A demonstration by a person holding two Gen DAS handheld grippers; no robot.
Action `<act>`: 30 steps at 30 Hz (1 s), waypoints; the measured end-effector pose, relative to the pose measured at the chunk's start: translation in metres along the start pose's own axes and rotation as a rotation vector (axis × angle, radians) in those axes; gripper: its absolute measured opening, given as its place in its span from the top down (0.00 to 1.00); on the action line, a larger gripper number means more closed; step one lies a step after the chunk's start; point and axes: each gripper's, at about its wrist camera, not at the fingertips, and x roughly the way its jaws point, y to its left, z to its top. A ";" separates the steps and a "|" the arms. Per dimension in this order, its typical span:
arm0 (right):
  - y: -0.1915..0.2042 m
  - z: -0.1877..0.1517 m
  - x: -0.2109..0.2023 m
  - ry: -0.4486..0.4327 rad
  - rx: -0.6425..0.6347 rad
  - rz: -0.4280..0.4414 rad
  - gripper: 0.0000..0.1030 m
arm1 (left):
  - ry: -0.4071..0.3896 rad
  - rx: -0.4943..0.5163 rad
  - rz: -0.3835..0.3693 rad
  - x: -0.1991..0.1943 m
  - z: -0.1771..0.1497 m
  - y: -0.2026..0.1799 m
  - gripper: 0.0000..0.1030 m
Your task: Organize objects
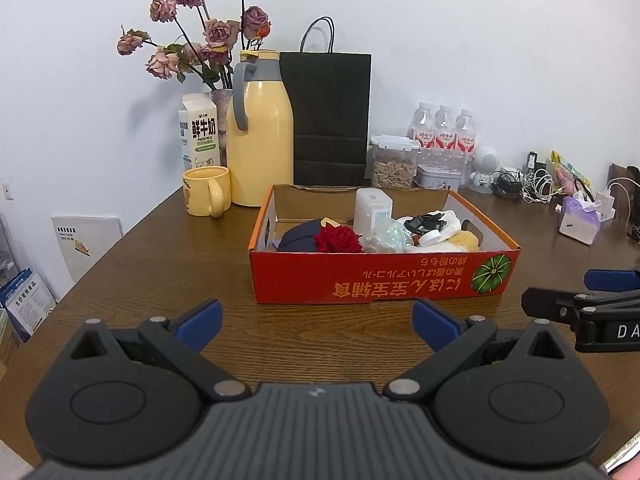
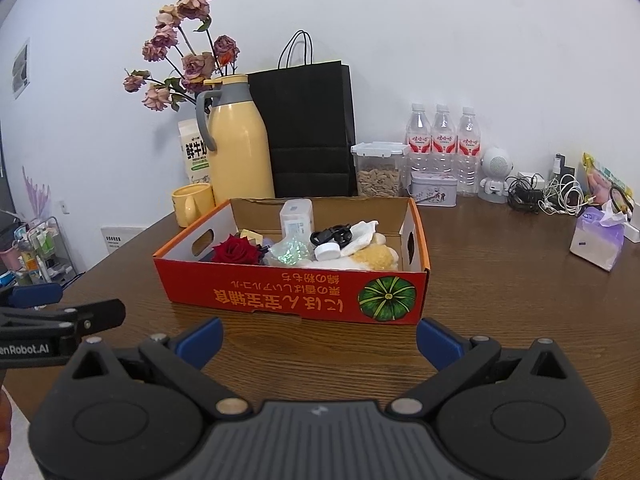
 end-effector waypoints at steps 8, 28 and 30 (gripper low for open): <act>0.000 0.000 0.000 0.000 0.000 0.000 0.00 | 0.002 0.000 0.000 0.001 0.001 0.000 0.00; 0.001 0.000 0.000 0.000 0.000 0.000 0.00 | 0.004 0.000 0.005 0.003 -0.001 0.001 0.00; 0.001 0.000 0.000 0.001 0.001 0.000 0.00 | 0.005 0.002 0.007 0.004 -0.001 0.001 0.00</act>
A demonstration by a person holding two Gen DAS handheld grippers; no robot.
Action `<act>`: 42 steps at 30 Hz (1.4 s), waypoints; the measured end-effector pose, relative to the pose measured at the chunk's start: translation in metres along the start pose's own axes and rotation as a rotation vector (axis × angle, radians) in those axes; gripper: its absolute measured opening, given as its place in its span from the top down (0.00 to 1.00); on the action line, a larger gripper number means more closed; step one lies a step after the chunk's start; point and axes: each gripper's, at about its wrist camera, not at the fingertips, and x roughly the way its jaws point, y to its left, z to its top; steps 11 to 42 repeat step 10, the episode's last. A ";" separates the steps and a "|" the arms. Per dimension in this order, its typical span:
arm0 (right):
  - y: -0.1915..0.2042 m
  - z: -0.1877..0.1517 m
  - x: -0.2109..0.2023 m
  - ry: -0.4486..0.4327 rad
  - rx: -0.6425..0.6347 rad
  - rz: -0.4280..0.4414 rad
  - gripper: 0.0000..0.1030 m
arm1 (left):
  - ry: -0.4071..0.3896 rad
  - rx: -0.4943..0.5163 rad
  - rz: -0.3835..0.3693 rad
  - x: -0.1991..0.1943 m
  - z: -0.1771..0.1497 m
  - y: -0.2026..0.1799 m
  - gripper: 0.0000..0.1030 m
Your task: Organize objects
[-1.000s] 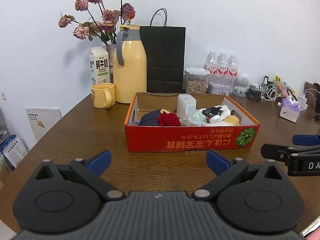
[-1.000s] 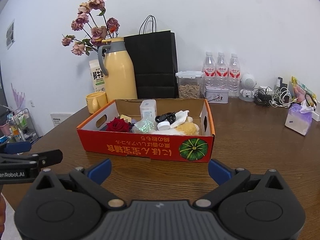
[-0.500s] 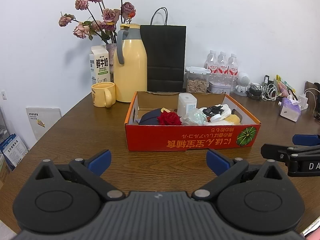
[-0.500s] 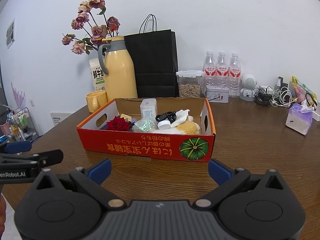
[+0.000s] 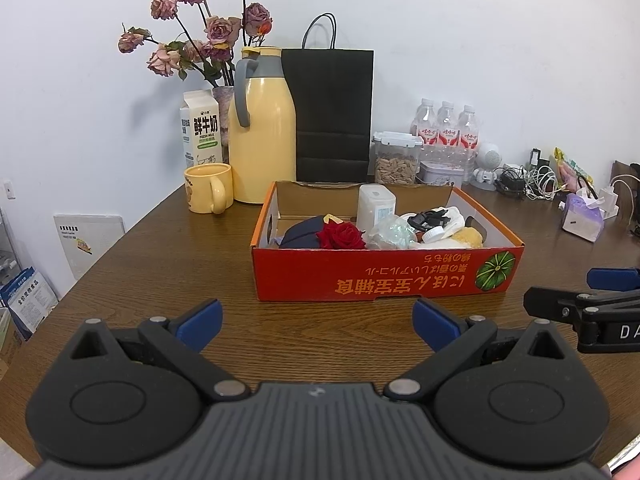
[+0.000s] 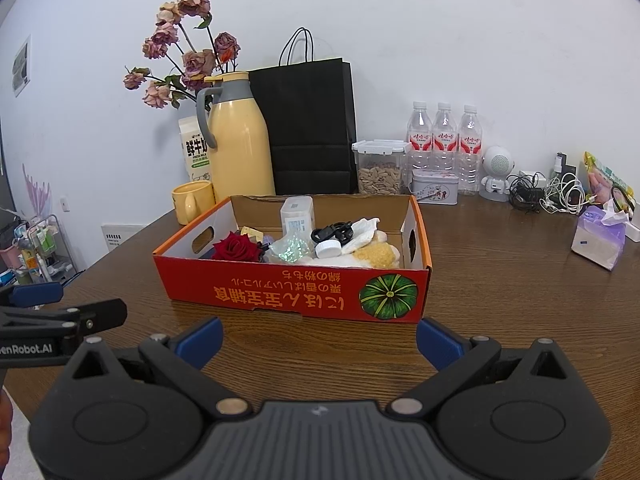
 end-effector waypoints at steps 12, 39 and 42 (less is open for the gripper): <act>0.000 0.000 0.000 0.000 -0.001 0.000 0.00 | 0.004 0.002 0.001 0.000 0.000 0.000 0.00; 0.000 0.000 0.000 0.000 -0.001 0.000 0.00 | 0.004 0.002 0.001 0.000 0.000 0.000 0.00; 0.000 0.000 0.000 0.000 -0.001 0.000 0.00 | 0.004 0.002 0.001 0.000 0.000 0.000 0.00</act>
